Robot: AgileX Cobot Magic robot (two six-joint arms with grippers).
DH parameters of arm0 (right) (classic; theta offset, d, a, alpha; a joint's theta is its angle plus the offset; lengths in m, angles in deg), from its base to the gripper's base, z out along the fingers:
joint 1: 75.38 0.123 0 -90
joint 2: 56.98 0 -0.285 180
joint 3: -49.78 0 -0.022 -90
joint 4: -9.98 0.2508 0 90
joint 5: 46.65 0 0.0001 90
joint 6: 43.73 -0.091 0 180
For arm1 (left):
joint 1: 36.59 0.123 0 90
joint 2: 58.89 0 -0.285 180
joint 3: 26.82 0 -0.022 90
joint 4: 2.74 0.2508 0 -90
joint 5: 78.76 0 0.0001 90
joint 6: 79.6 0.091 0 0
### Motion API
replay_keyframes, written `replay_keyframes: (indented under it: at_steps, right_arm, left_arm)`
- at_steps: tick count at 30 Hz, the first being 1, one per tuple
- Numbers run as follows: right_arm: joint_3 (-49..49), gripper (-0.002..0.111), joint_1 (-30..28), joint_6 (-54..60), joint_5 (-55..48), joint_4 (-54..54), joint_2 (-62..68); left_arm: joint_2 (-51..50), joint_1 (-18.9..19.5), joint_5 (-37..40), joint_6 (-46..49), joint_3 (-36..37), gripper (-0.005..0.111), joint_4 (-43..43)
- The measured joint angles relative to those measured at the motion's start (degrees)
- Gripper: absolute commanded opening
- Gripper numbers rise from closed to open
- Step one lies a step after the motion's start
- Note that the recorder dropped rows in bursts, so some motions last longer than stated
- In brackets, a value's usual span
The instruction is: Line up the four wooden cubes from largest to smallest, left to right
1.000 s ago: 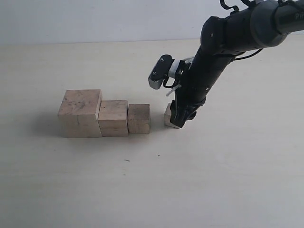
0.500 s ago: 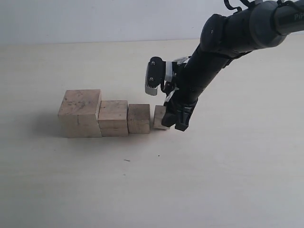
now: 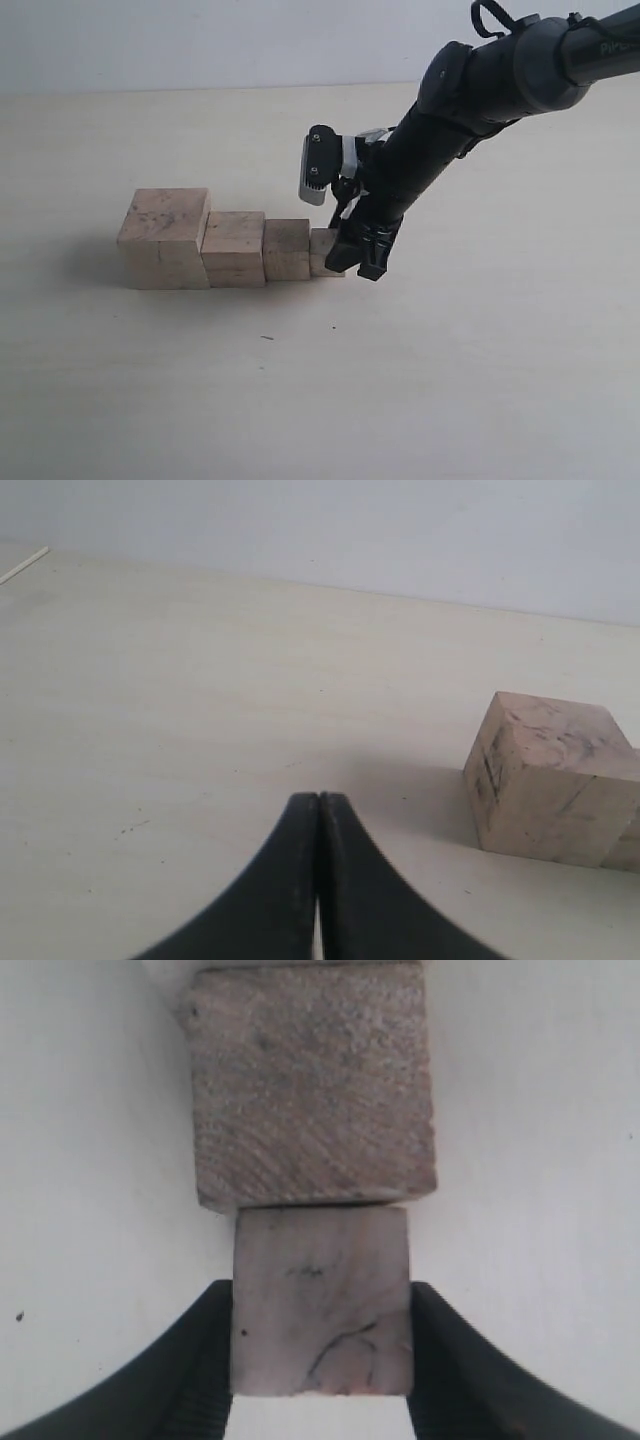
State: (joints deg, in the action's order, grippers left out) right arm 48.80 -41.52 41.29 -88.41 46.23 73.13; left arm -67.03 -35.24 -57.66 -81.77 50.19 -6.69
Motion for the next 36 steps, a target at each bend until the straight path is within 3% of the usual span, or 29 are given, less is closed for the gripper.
replay_keyframes:
  at_steps: [9,12,16,19,22,31,36]
  right_arm:
    - [0.0,0.000,0.0,0.1,0.0,2.1,0.5]
    - [0.0,0.005,0.0,0.1,0.0,2.3,0.5]
    - [0.0,0.027,0.0,0.1,0.0,2.3,0.5]
    - [0.0,0.056,0.0,0.1,0.0,2.3,0.5]
    - [-0.1,0.070,0.1,-0.7,0.9,2.0,1.8]
    - [-0.4,0.069,0.1,-11.0,1.9,-3.1,-2.8]
    - [-0.4,0.054,0.1,-22.9,3.0,-11.2,-5.2]
  left_arm:
    - [0.0,0.0,0.0,0.0,0.0,0.000,0.0]
    - [0.0,0.0,0.0,0.0,0.0,0.000,0.0]
    - [0.0,0.0,0.0,0.0,0.0,0.000,0.0]
    - [0.0,0.0,0.0,0.0,0.0,0.000,0.0]
    - [0.0,0.0,0.0,0.0,0.0,0.000,0.0]
    - [0.0,0.0,0.0,0.0,0.0,0.000,0.0]
    - [0.0,0.0,0.0,0.0,0.0,0.000,0.0]
